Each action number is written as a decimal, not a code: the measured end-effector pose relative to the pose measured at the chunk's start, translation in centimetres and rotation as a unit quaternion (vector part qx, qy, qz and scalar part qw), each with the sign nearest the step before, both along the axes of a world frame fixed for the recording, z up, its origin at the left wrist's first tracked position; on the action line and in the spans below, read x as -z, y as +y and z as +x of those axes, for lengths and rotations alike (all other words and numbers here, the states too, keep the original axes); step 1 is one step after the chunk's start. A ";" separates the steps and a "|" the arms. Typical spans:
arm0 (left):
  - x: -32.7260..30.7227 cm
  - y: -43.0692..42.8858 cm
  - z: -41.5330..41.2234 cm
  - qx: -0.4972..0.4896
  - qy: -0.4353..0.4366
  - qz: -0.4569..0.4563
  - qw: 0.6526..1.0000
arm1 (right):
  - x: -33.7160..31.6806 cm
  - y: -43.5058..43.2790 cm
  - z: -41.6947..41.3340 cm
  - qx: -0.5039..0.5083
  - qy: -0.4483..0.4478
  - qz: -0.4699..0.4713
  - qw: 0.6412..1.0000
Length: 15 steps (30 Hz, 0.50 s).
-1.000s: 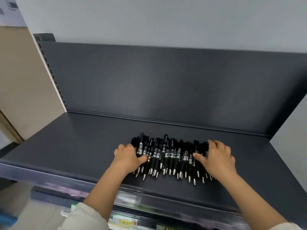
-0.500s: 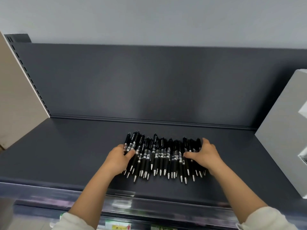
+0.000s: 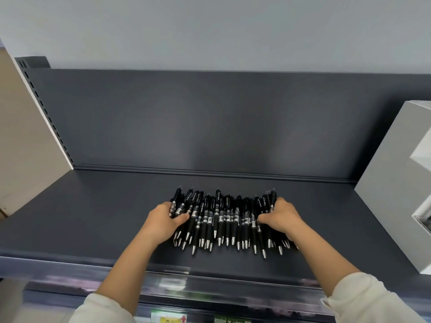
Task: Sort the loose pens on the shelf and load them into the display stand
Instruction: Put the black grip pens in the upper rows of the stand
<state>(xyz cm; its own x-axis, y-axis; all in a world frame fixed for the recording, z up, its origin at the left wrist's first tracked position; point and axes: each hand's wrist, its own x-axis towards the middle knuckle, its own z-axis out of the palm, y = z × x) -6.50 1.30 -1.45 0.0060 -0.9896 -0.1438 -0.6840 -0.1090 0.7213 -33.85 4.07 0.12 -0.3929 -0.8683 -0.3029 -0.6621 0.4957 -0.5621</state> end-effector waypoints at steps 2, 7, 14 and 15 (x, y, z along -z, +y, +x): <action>0.0 0.1 0.2 0.004 0.004 0.003 1.000 | 0.3 0.2 -0.4 0.008 -0.024 -0.026 0.999; -0.3 0.3 -0.2 0.005 0.050 -0.027 0.998 | 0.6 0.6 -1.4 0.038 -0.086 -0.057 0.994; -0.7 1.4 -1.3 0.021 0.090 -0.010 0.996 | 0.9 0.9 -2.4 0.068 -0.131 -0.070 0.987; -0.7 1.6 -1.5 0.027 0.089 -0.011 0.996 | 0.9 0.9 -2.6 0.072 -0.135 -0.075 0.985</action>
<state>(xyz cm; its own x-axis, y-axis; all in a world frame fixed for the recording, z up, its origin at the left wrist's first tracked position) -8.04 2.86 -0.73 -0.0702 -0.9908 -0.1155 -0.5501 -0.0581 0.8331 -36.44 4.98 -0.73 -0.4379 -0.8524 -0.2859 -0.4067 0.4715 -0.7825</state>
